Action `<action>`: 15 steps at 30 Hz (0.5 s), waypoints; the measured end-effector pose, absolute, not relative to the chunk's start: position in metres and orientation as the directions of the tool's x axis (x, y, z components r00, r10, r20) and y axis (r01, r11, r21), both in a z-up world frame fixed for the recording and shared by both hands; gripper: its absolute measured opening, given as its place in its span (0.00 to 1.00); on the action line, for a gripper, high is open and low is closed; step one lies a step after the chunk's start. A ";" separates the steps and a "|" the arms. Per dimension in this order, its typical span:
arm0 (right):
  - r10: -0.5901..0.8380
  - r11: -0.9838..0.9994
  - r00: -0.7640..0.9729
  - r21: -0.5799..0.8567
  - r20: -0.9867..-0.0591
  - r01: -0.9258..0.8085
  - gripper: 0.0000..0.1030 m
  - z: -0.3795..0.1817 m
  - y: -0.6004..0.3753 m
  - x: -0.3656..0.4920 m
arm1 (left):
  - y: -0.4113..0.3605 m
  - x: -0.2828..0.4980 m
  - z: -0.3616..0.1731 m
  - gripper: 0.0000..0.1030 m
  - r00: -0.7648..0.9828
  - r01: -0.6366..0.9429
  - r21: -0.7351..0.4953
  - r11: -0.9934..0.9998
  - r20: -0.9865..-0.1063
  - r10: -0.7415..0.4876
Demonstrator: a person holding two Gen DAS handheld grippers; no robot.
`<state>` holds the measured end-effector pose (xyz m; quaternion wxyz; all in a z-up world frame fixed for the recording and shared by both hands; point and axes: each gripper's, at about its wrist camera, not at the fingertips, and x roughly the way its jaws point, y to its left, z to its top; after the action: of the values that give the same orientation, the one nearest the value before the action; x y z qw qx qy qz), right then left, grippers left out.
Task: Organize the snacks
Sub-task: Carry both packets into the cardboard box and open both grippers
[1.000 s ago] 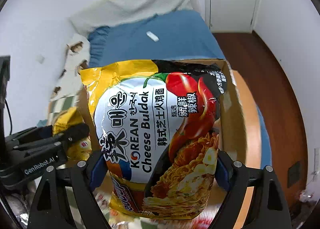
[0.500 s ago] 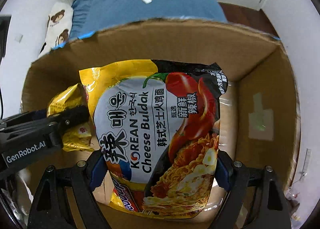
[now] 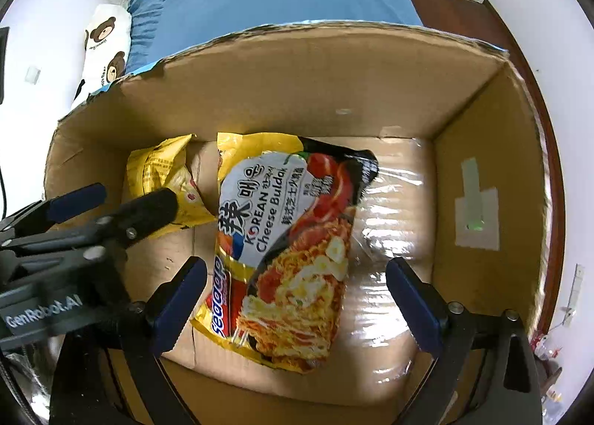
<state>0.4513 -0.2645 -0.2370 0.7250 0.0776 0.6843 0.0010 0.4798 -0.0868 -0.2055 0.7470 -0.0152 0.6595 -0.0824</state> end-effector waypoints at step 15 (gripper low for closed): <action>0.063 0.992 0.157 0.080 -0.986 0.100 0.96 -0.162 -0.248 0.385 | -0.057 0.417 -0.145 0.91 0.279 0.070 -0.117 0.991 -0.951 -0.132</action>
<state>0.3845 -0.2479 -0.1622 0.7581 0.0629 0.6490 -0.0122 0.4173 -0.0572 -0.1448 0.7991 -0.0257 0.5973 -0.0633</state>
